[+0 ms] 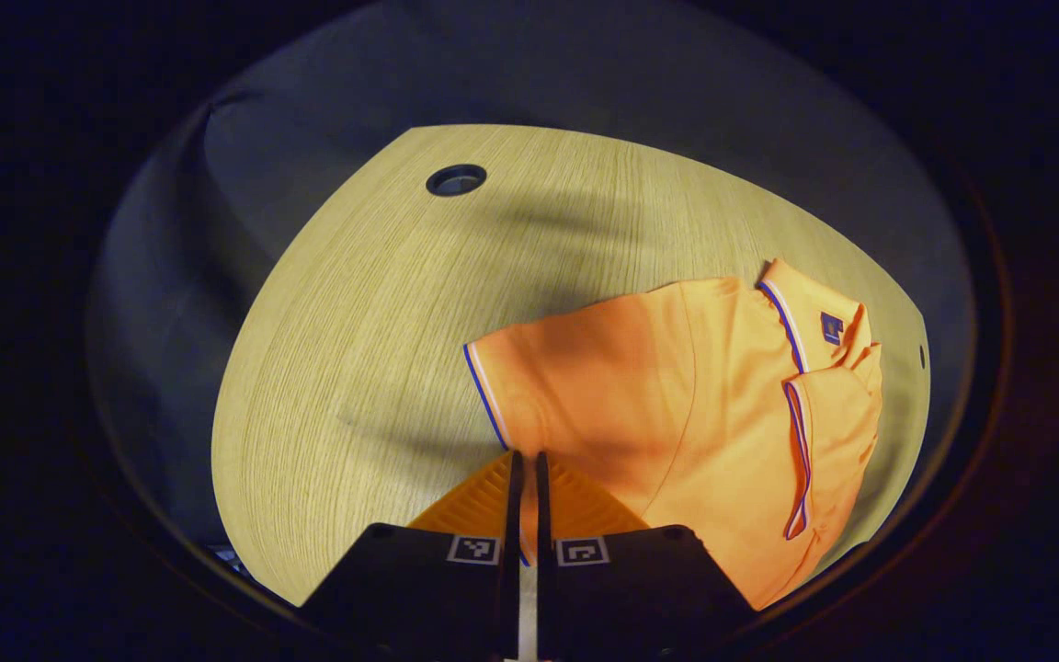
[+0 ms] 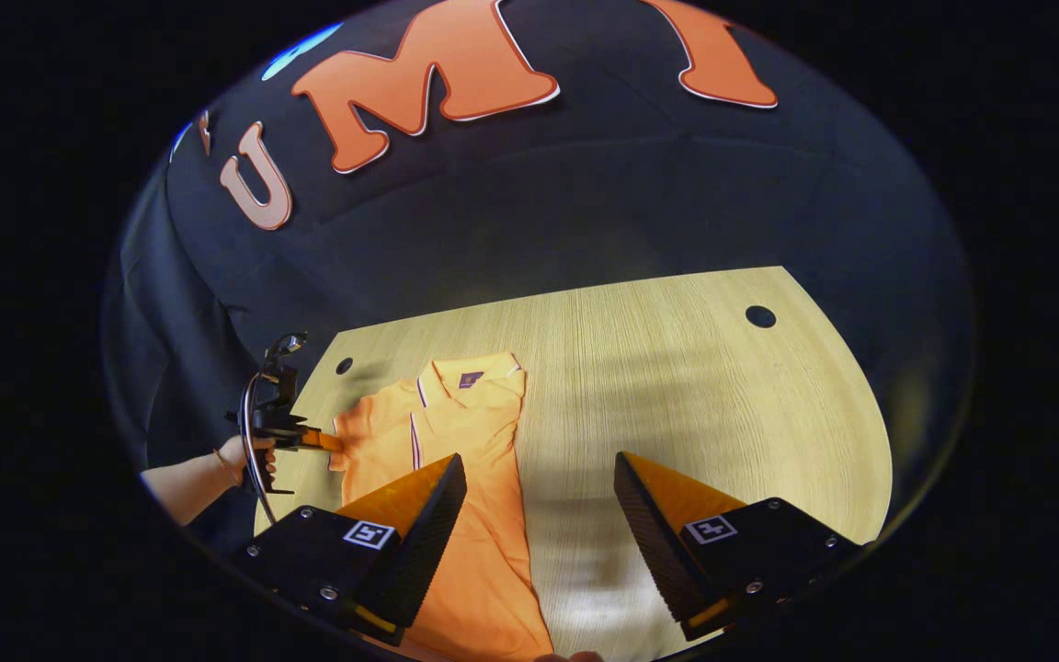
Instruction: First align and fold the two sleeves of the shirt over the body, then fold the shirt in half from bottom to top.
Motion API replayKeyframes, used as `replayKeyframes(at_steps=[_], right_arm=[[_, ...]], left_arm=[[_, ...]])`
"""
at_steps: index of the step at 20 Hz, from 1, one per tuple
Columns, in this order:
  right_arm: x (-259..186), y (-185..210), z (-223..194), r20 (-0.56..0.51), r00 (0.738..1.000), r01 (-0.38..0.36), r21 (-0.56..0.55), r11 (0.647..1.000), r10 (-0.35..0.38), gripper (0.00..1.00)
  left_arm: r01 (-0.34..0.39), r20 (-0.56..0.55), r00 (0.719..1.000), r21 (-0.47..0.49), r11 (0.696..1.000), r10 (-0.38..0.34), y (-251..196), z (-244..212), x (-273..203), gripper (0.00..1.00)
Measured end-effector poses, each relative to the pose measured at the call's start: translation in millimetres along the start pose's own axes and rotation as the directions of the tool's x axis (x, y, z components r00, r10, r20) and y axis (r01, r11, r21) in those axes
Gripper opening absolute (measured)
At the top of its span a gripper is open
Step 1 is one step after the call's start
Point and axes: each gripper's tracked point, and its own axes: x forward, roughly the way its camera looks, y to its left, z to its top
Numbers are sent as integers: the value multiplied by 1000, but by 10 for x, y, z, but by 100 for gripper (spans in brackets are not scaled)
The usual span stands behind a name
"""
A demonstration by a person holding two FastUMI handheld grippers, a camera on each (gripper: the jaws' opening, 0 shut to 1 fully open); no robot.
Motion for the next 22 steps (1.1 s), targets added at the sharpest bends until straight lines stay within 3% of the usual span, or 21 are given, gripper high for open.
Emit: replayKeyframes(at_steps=[2,10,19,22], right_arm=[[-56,-29,17,11,1000,12,-11,1000,-12,99],[-179,-25,83,52,999,2,-2,1000,-2,99],[-338,-132,110,86,996,13,-10,1000,-12,99],[-383,-206,91,91,996,19,-1,1000,-18,99]], left_arm=[[9,-14,1000,24,1000,-8,-73,-23,-50,8],[45,109,992,124,991,-58,-369,244,-614,8],[142,130,975,269,953,-182,-1362,313,-1008,8],[210,98,965,274,939,-244,-1777,194,-1056,7]])
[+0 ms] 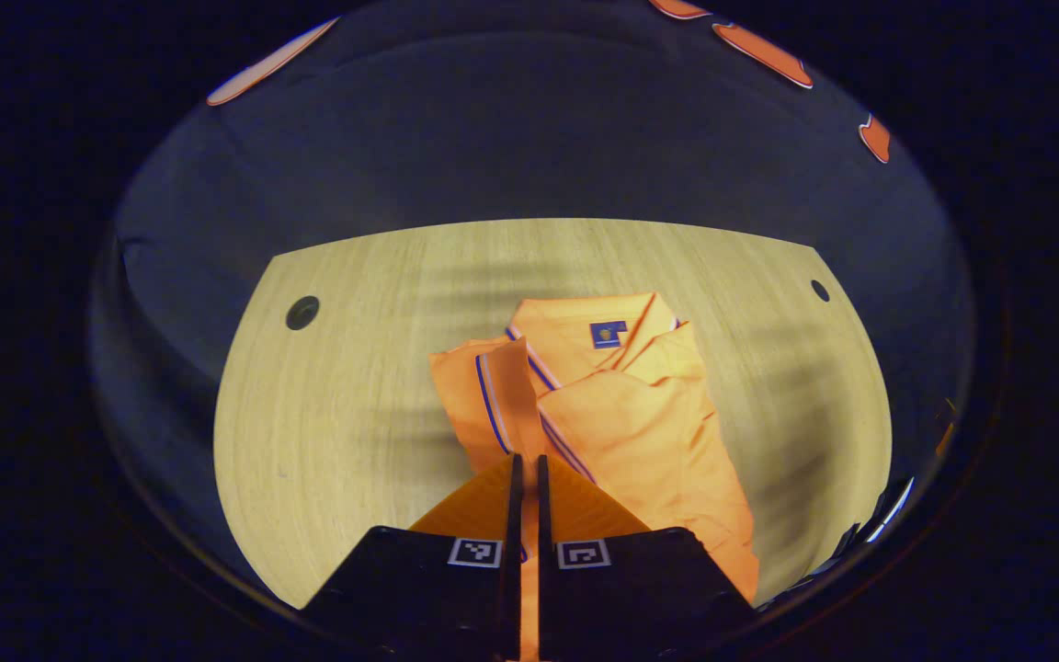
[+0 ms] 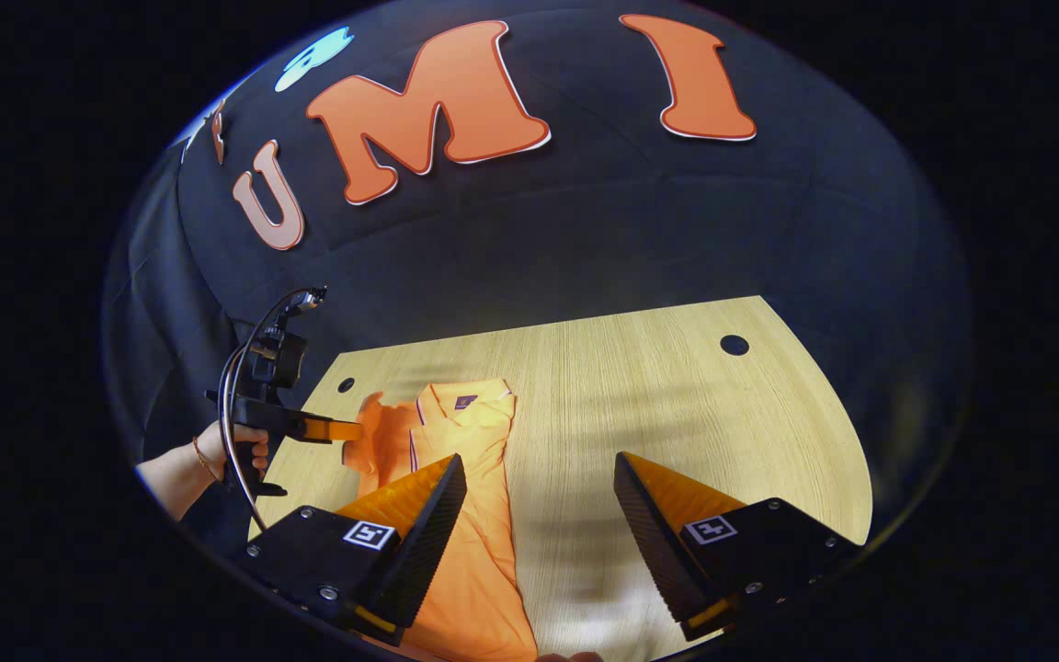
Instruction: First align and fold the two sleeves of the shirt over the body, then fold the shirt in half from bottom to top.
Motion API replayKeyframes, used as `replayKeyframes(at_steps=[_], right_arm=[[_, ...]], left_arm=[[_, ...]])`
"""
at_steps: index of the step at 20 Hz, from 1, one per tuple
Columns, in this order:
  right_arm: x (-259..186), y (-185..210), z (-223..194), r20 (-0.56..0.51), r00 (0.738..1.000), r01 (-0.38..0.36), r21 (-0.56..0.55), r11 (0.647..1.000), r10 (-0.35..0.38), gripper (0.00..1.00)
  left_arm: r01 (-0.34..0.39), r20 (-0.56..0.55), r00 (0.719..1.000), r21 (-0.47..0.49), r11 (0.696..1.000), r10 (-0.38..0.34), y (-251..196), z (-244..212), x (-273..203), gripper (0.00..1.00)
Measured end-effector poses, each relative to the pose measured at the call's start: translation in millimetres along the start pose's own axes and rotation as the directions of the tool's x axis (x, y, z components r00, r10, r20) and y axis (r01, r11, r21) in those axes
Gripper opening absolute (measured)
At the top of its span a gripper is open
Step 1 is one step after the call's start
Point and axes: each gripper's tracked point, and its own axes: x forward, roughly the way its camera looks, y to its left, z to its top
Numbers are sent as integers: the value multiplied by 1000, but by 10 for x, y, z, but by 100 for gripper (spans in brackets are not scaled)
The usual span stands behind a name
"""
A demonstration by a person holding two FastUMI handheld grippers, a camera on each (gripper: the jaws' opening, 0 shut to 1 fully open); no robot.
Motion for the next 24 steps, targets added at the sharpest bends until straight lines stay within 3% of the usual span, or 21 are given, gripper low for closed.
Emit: replayKeyframes(at_steps=[6,12,17,19,21,22,24], right_arm=[[-47,-201,-80,-6,1000,25,26,999,-24,99],[-57,-266,-171,-24,999,36,33,999,-35,99],[-73,-270,-226,-35,999,40,32,999,-39,99],[-78,-242,-242,-38,999,40,30,999,-39,99],[-71,-206,-249,-41,999,36,26,999,-35,99],[-62,-175,-258,-44,999,34,25,999,-32,99],[-57,-108,-271,-48,999,28,23,999,-26,99]], left_arm=[[85,-39,996,29,996,-84,-647,-91,153,8],[86,-81,994,131,988,-76,-924,-227,293,8],[122,-77,990,99,988,-115,-1065,-322,331,12],[160,-61,986,70,985,-155,-1130,-313,294,46],[164,-52,986,60,985,-161,-1104,-320,255,89],[163,-46,986,55,985,-160,-1079,-320,232,100],[152,-26,988,48,987,-151,-1004,-305,124,98]])
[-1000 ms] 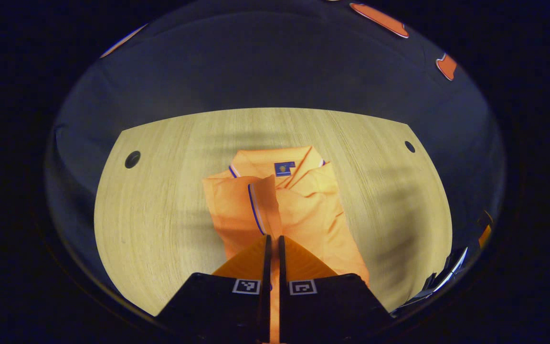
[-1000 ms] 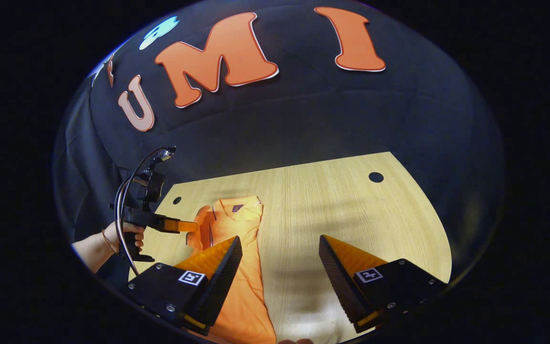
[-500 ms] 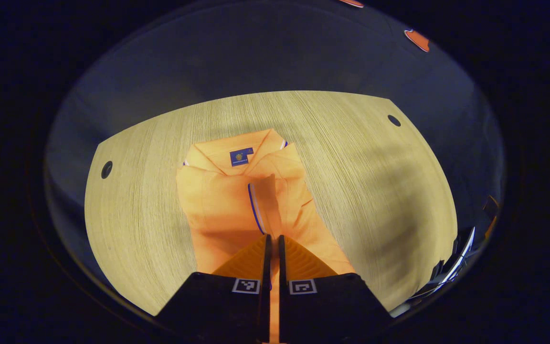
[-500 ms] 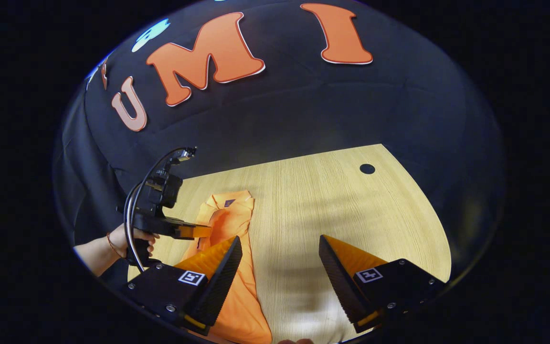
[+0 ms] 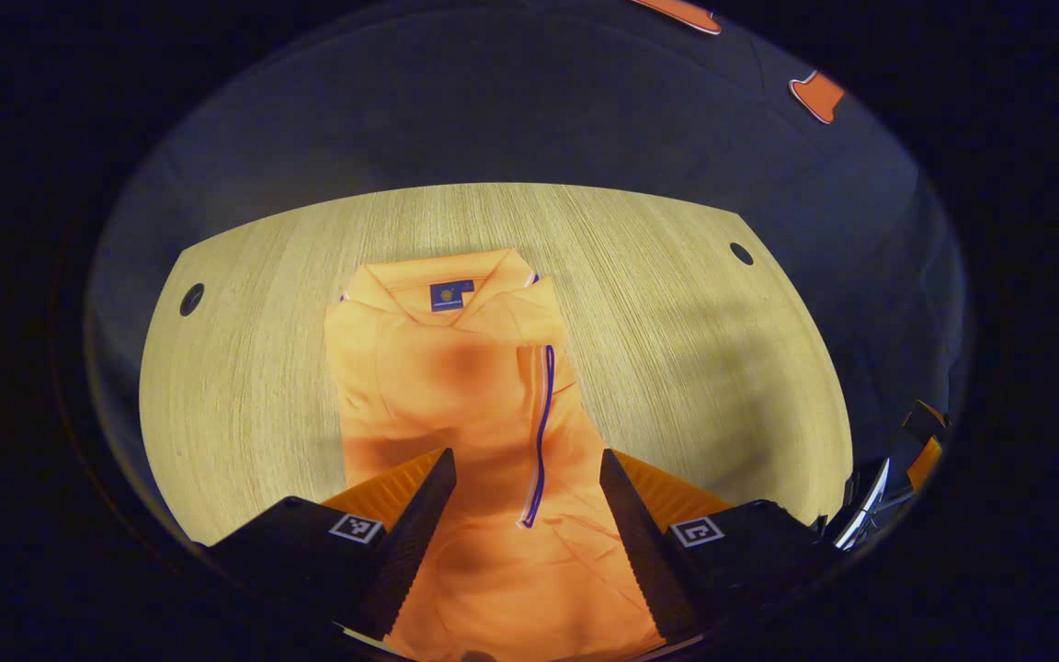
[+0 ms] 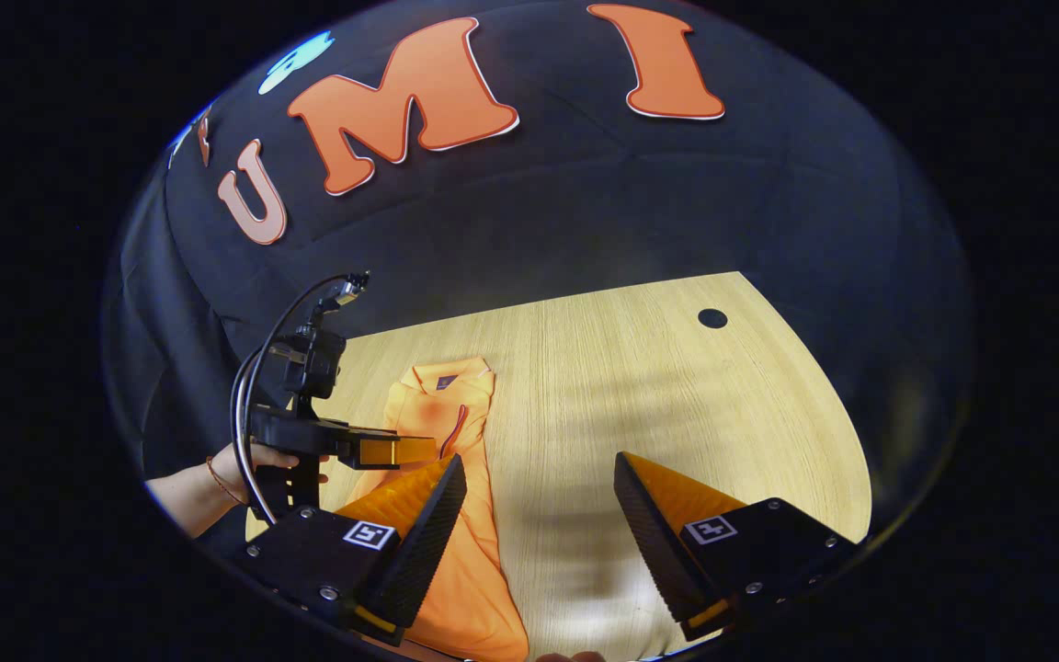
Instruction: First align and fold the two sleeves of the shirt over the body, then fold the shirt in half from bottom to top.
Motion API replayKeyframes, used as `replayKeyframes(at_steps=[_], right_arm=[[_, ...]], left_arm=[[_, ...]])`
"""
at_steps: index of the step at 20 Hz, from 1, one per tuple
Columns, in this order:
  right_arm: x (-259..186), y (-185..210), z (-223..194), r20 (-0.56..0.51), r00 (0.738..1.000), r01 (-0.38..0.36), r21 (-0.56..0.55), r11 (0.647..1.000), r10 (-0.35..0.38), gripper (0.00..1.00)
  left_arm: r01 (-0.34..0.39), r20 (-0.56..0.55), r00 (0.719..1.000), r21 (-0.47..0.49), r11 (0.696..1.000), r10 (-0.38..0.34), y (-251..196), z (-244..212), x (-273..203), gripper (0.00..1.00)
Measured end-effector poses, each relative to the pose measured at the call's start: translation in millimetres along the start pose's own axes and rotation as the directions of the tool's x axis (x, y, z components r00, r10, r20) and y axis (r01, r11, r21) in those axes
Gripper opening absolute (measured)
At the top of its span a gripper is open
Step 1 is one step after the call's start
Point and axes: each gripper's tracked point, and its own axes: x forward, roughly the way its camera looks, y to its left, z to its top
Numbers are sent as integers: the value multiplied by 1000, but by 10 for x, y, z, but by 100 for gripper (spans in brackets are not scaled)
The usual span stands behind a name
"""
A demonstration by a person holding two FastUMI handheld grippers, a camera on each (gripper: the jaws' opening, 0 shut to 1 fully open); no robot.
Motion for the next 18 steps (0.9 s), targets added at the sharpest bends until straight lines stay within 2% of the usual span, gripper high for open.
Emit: replayKeyframes(at_steps=[5,7,9,12,18], right_arm=[[77,261,-64,-14,1000,-22,-27,999,21,99],[123,408,-105,-27,999,-34,-42,999,32,99],[156,555,-185,-40,998,-41,-63,997,39,99],[201,742,-306,-64,997,-45,-97,994,39,99],[241,914,-692,-136,991,-23,-116,993,7,99]], left_arm=[[4,68,998,-58,998,0,244,-45,-381,98],[-10,92,996,-86,996,18,407,-105,-541,100],[-21,112,993,-112,993,34,572,-199,-698,98],[-31,125,991,-142,989,49,819,-407,-934,98],[-81,93,991,-129,988,94,1239,-1037,-1194,99]])
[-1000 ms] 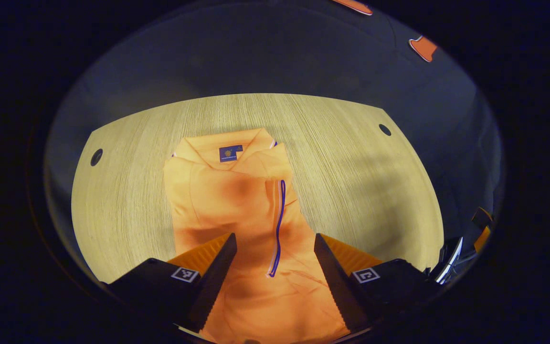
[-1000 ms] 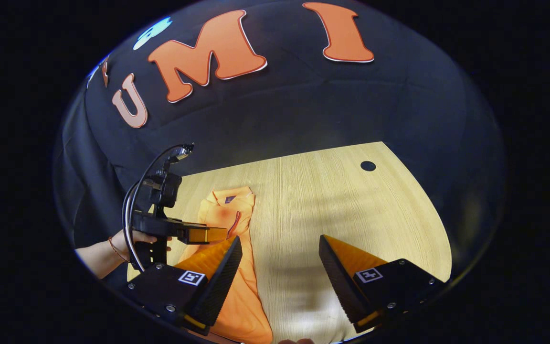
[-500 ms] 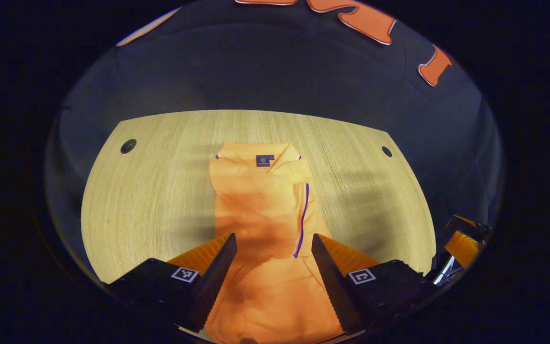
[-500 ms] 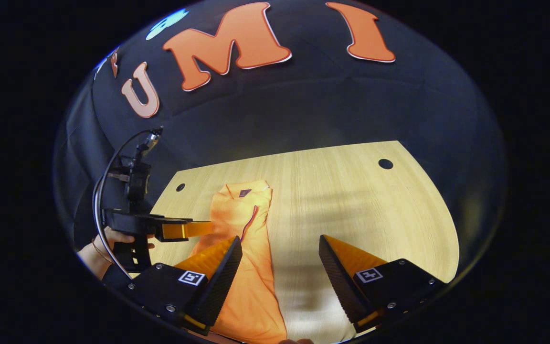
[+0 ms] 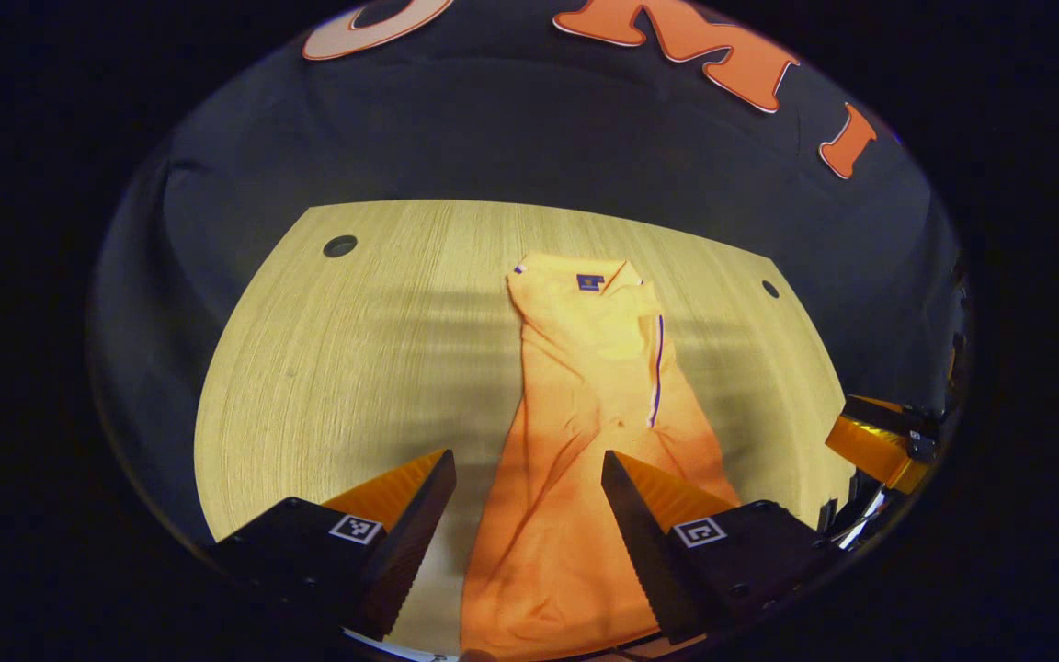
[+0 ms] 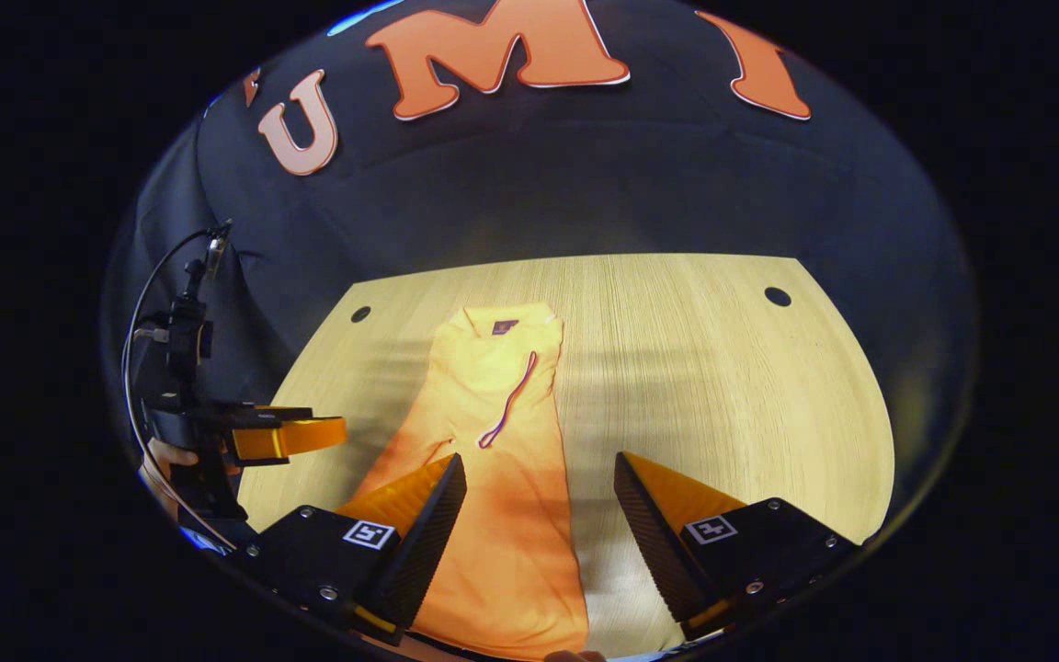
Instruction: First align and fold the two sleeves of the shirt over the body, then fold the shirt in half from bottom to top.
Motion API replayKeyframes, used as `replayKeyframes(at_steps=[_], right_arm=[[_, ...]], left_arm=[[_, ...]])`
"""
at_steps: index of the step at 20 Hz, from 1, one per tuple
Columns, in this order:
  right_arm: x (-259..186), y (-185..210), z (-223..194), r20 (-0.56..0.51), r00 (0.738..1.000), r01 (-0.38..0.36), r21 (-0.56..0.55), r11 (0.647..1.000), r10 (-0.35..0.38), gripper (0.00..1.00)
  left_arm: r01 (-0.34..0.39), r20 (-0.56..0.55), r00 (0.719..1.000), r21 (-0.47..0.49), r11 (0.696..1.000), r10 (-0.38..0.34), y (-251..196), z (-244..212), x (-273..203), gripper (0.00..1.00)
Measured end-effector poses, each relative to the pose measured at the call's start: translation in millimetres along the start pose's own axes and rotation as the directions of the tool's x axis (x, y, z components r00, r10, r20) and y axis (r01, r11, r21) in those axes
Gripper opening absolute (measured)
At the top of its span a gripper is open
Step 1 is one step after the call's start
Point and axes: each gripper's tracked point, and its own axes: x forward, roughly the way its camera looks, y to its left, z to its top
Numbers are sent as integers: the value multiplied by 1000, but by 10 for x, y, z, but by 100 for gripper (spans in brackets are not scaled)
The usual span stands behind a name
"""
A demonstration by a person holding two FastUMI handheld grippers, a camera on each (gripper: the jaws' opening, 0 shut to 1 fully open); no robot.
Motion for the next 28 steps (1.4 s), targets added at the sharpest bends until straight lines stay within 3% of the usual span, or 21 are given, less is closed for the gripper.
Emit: replayKeyframes(at_steps=[9,19,25,28], right_arm=[[1,30,-1082,-204,975,84,-24,996,-87,99],[-342,15,-2185,-469,873,134,-35,990,-135,99],[-316,-87,-2574,-538,825,172,-53,984,-174,99],[-298,-75,-2550,-536,825,161,-79,984,-178,99]], left_arm=[[-23,-90,996,-40,999,19,262,-1133,-289,99],[-74,-265,961,18,997,76,215,-2393,-439,99],[-124,-322,938,47,991,132,190,-2691,-326,99],[-140,-328,931,88,986,161,148,-2682,-312,98]])
